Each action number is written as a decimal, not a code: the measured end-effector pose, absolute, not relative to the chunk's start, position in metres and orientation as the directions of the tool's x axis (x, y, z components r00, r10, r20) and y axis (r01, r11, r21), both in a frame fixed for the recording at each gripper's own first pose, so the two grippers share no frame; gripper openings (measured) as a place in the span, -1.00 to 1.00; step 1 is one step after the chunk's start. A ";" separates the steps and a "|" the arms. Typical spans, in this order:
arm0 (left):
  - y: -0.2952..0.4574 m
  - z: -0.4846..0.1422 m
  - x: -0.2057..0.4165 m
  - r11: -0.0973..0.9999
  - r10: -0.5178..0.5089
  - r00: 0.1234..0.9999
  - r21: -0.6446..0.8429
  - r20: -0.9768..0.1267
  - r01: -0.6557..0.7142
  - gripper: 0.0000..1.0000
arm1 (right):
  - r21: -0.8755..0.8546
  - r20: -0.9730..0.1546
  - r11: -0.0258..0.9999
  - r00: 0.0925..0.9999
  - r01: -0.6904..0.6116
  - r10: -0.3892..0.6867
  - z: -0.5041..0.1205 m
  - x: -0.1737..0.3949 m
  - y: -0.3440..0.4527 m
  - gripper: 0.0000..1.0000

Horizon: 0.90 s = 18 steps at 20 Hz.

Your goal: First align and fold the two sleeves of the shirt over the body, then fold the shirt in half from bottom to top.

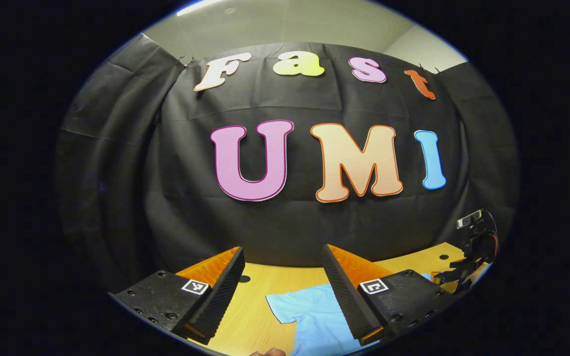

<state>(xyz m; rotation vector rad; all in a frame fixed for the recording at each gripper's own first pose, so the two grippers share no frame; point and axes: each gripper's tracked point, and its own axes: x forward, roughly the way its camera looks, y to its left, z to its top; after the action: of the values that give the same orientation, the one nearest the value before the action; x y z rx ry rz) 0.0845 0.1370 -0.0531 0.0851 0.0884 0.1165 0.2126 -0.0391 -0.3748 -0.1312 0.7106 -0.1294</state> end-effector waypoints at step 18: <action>0.173 -0.079 0.095 0.983 0.172 0.976 0.081 -0.137 -0.162 0.89 | 0.111 -0.684 0.990 0.730 0.092 0.009 -0.392 0.230 0.016 -0.82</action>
<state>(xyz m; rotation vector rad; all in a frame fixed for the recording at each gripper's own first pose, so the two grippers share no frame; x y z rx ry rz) 0.0952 0.1734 -0.0790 0.0696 0.1439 0.1683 0.2298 0.0156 -0.3919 0.1403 0.7521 -0.0457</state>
